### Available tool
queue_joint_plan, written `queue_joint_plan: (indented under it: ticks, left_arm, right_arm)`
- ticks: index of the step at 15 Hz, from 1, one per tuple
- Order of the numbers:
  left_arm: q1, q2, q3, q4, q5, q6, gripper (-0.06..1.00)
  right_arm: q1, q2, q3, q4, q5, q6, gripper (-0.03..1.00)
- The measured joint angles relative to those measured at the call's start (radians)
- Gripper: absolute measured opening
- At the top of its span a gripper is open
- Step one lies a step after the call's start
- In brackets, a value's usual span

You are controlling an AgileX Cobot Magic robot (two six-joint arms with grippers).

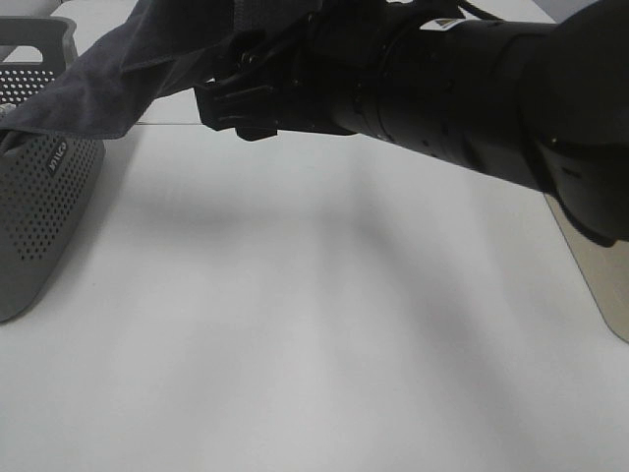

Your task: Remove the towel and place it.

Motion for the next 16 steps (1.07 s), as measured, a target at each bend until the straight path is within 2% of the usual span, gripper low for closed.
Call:
queue_joint_plan:
  ticks: [3,7,10,12,14,16]
  left_arm:
    - [0.0,0.0,0.0,-0.001,-0.007,-0.014,0.02]
    - [0.0,0.0,0.0,0.0,-0.008,-0.015,0.02]
    - [0.0,0.0,0.0,0.009,-0.009,-0.012,0.02]
    - [0.0,0.0,0.0,0.025,-0.022,-0.012,0.02]
    - [0.0,0.0,0.0,0.031,-0.029,-0.012,0.02]
    - [0.0,0.0,0.0,0.032,-0.03,-0.012,0.02]
  right_arm:
    - [0.0,0.057,-0.034,0.0,-0.008,0.054,0.75]
    - [0.002,0.101,-0.058,0.024,-0.077,0.056,0.75]
    - [0.002,0.101,-0.059,0.084,-0.169,0.02,0.67]
    - [0.002,0.101,-0.059,0.102,-0.181,0.009,0.64]
    - [0.002,0.098,-0.059,0.167,-0.225,-0.064,0.58]
    - [0.002,0.075,-0.059,0.267,-0.28,-0.183,0.54]
